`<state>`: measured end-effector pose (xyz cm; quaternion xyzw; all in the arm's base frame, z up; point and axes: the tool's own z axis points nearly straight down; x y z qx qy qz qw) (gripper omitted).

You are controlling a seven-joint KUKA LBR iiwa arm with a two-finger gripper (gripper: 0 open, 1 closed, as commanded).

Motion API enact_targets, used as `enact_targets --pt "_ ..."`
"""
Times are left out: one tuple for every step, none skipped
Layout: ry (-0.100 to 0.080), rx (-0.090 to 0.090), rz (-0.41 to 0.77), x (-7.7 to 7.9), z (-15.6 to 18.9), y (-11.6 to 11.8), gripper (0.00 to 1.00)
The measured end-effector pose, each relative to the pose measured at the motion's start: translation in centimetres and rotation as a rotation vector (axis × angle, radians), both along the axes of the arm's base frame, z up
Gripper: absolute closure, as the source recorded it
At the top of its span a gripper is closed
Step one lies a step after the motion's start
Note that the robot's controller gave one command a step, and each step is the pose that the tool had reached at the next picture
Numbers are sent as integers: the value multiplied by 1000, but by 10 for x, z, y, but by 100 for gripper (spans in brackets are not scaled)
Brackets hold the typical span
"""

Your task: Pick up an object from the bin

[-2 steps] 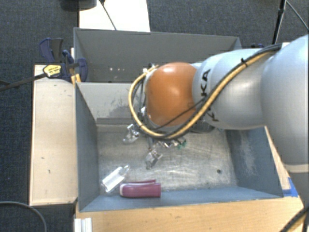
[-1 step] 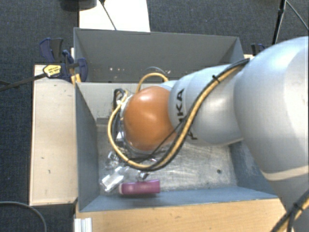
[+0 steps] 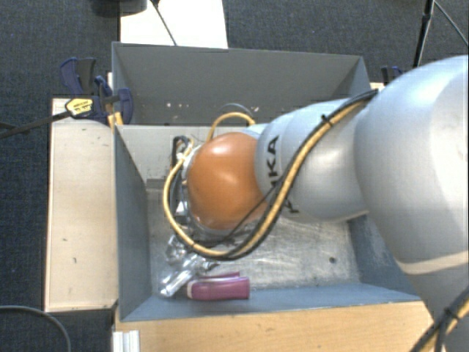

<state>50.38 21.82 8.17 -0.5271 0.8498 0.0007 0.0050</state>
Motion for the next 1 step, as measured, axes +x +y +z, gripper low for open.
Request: enact_targets --pt "-3 -1 -27 -2 158 -6 100"
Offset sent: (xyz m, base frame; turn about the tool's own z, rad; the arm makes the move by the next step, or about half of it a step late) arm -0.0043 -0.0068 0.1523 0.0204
